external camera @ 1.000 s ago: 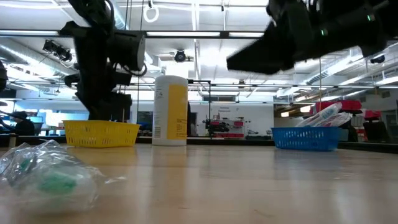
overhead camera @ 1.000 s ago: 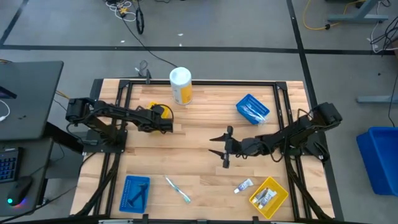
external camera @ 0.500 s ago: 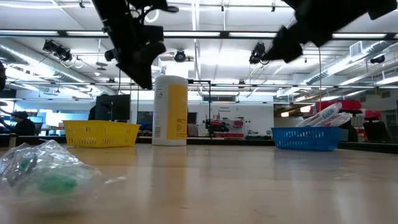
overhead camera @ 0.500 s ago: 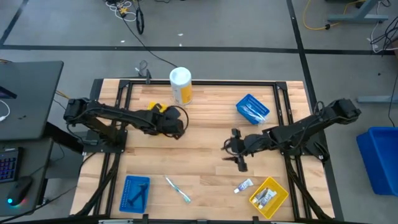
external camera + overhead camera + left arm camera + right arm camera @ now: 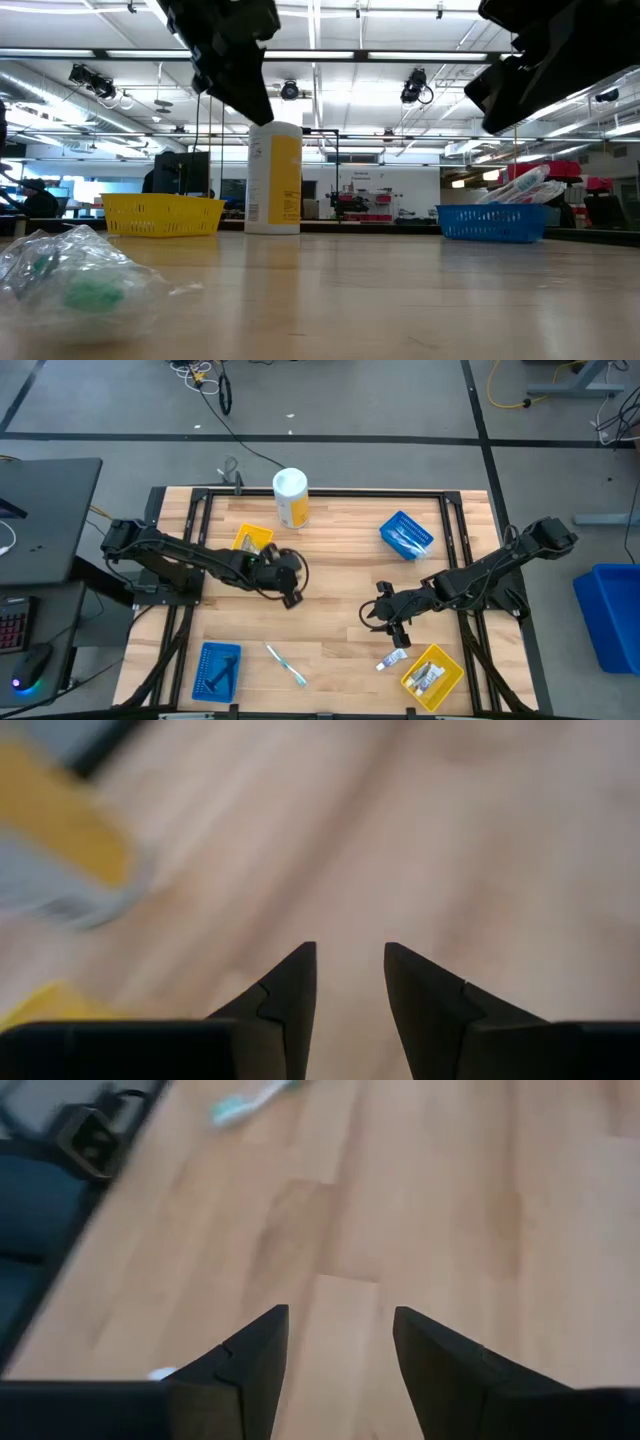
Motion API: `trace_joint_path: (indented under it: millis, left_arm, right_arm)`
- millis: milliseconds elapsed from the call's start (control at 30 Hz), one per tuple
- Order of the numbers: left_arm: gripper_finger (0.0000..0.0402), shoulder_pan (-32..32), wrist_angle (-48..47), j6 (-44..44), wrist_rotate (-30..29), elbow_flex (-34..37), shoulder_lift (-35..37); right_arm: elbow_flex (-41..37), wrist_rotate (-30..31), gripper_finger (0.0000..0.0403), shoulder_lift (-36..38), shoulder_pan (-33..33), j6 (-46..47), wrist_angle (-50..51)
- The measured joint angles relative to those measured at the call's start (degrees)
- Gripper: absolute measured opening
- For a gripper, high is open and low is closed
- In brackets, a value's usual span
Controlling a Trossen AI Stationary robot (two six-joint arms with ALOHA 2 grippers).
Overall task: Pick & Place Travel size toiletries
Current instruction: Put the green toothbrush into the top blue bin
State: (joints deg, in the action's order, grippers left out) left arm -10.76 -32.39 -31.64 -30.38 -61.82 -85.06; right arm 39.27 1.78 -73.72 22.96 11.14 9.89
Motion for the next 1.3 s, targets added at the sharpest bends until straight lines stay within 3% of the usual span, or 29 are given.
trace_joint_path:
  millis: [167,267,733,1300]
  left_arm:
    - [0.0127,-3.8,6.8,8.4,15.7,0.2,-0.4]
    - [0.0127,-7.0,11.6,8.9,21.1,0.8,-1.3]
    - [0.0127,-21.5,14.1,10.9,24.1,1.5,-11.1]
    - [0.0127,-26.0,14.0,10.0,23.7,1.8,-20.7]
  right_arm:
    - [0.0,3.2,0.0198,-0.2,0.0,0.0,0.2]
    - [0.0,4.5,0.0202,-0.2,0.0,0.0,0.1]
    - [0.0,7.7,0.0185,-0.3,0.0,0.0,-0.5]
    - [0.0,10.2,0.0203,-0.3,-0.2,0.2,-4.2]
